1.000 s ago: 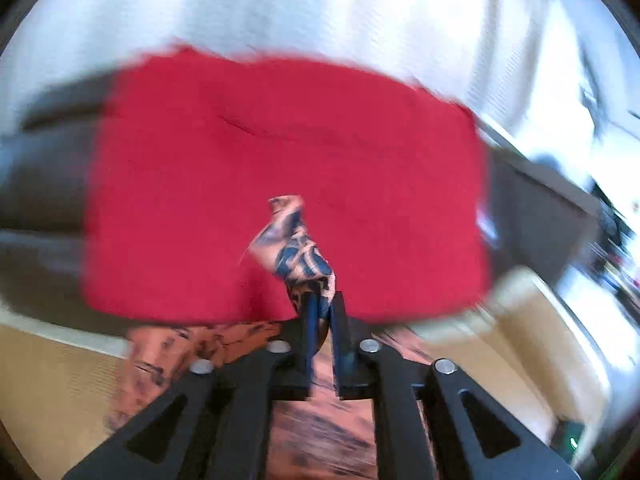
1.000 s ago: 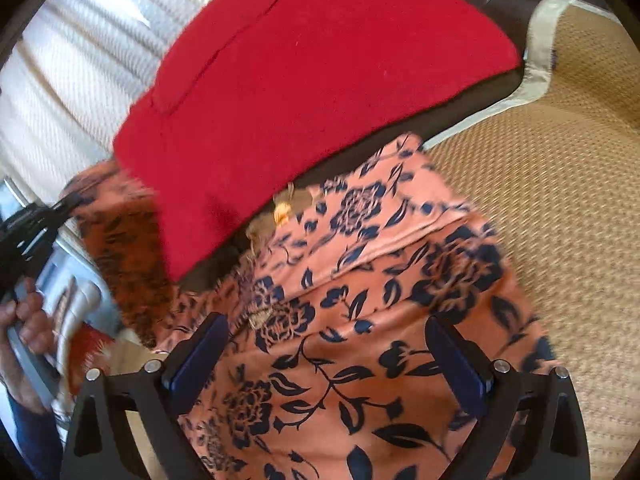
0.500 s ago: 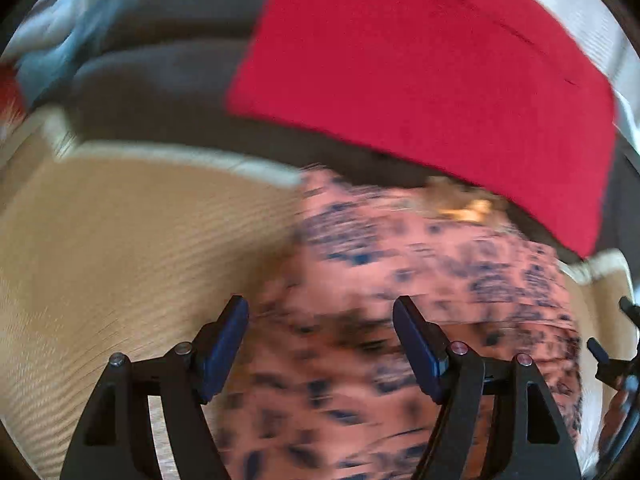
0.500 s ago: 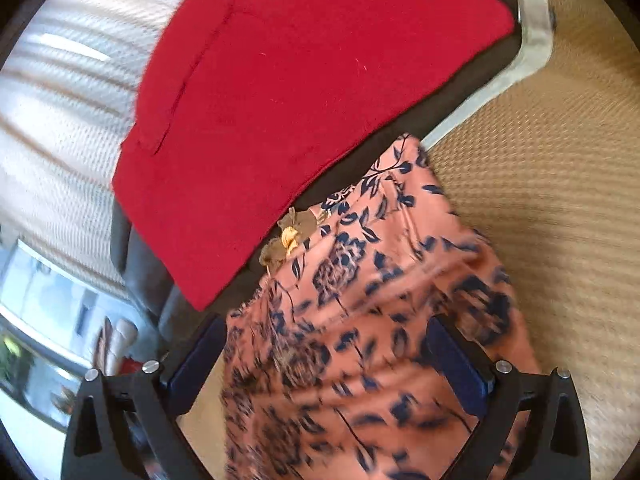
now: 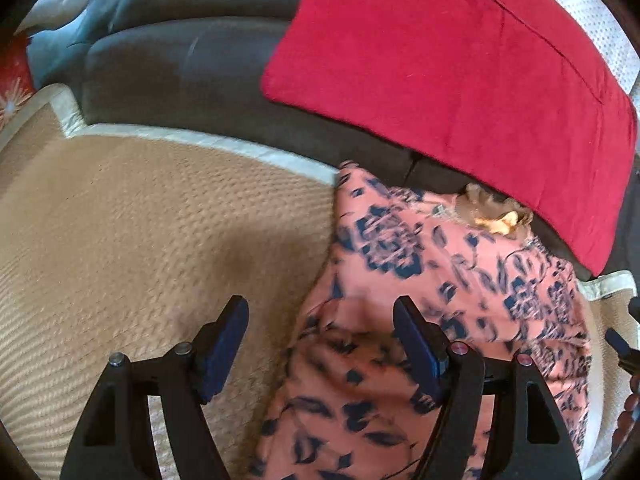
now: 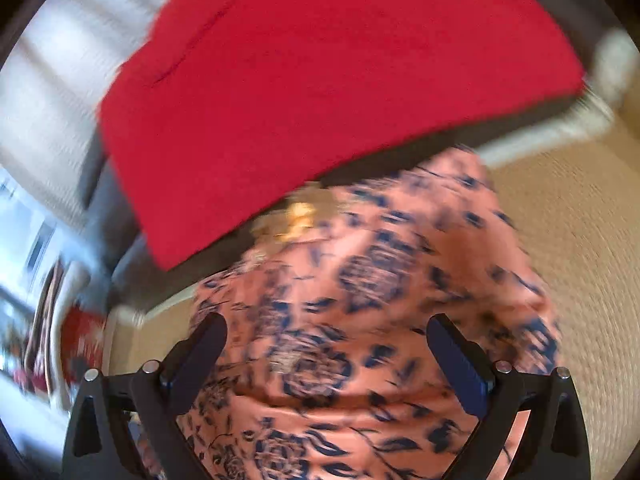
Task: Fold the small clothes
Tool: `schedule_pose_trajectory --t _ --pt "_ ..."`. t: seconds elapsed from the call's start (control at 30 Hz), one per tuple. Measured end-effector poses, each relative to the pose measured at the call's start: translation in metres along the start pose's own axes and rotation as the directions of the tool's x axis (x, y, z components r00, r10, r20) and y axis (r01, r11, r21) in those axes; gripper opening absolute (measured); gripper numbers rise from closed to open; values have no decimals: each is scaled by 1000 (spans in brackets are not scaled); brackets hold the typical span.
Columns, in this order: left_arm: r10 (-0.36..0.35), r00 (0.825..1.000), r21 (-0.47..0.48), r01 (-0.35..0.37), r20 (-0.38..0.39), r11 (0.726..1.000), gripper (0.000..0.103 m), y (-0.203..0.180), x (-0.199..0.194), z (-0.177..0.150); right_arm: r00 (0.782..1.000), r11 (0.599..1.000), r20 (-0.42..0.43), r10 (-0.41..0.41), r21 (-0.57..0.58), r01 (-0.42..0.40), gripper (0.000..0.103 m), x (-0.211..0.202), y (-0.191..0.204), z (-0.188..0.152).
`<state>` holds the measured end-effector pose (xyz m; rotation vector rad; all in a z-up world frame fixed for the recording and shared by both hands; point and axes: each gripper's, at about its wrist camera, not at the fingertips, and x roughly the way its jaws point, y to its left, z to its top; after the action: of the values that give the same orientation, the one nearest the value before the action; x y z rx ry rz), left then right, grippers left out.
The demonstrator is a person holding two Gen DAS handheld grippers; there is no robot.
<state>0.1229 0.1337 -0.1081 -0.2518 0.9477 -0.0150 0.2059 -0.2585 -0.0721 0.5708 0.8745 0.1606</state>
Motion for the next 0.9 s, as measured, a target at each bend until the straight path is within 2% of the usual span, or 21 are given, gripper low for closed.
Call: schedule_pose_trajectory --t 0.1,0.13,0.17,0.2,0.23,0.27,0.3,0.4,0.47,0.53,0.6,0.63,0.73,0.83,0.9 --pt "-47 998 30 48 -38 998 83 -14 21 11 1000 999 -13 27 -23 -27 101 19 4 7" --pt "-8 998 61 12 -68 998 83 -18 37 12 999 999 -30 31 -10 -31 101 27 -1 7" --pt "76 992 95 -66 -102 993 83 -19 51 11 998 1000 -66 9 16 -8 101 41 -12 6" --pt "150 979 124 -132 -140 983 82 -18 65 9 994 998 -101 -45 49 50 101 54 -25 5" --pt "176 977 164 -154 -124 974 82 -21 69 8 986 990 -133 -98 88 110 101 63 -38 1" --pt "208 974 204 -187 -86 961 82 -26 63 8 982 982 -158 -100 140 123 101 67 -50 -3" --pt "220 973 220 -201 -69 955 82 -29 56 8 989 983 -134 -67 159 88 101 63 -52 -4" --pt "200 979 192 -190 -35 963 83 -30 45 11 996 992 -92 -21 122 32 101 49 -41 4" --pt "220 973 207 -203 -62 957 83 -32 51 10 997 996 -72 -7 89 13 101 50 -37 17" --pt "261 961 218 -236 -92 947 83 -31 54 8 998 994 -57 30 106 -23 101 62 -45 27" --pt "254 964 214 -232 -79 949 83 -33 42 7 992 986 -126 -3 167 24 101 81 -63 28" --pt "253 966 220 -234 -61 947 83 -35 32 6 994 984 -111 7 179 13 101 78 -62 27" --pt "256 967 216 -248 -8 944 83 -38 0 3 997 997 -79 -11 76 17 101 53 -39 18" --pt "241 970 223 -239 19 945 83 -45 -30 -7 999 1000 -36 -11 14 12 101 16 -28 -5" --pt "238 970 238 -241 39 941 83 -49 -50 -17 1000 1000 -22 -19 14 19 101 -3 -28 -22"
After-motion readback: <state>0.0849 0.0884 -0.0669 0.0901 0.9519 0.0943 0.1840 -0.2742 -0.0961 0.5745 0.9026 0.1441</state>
